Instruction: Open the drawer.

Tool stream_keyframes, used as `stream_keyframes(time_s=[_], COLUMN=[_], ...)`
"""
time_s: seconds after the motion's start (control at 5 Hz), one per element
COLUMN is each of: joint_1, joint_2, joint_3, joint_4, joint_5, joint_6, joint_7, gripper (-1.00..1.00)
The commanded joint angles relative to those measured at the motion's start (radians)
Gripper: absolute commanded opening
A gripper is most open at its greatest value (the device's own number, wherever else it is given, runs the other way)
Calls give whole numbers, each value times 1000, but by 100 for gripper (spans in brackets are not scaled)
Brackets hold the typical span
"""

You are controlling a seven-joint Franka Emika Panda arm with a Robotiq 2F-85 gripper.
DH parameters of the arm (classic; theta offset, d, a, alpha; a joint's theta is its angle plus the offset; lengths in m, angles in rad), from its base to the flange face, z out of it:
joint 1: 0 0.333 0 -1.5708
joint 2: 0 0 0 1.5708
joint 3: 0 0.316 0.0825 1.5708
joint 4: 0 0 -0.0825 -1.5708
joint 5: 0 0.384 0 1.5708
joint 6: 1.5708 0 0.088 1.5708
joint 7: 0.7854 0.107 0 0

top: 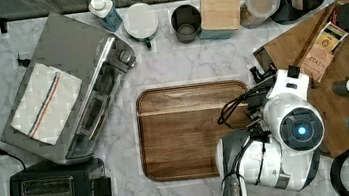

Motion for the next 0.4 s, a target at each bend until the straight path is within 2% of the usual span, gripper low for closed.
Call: stream_keyframes(time_s=[0.2, 0.4], joint_1=[-71, -36], joint_2=[77, 93], joint_3=[-83, -130], joint_4=[22, -17], joint_5=[78, 146], joint_6=[19, 89], joint_7=[-151, -186], gripper=[100, 100])
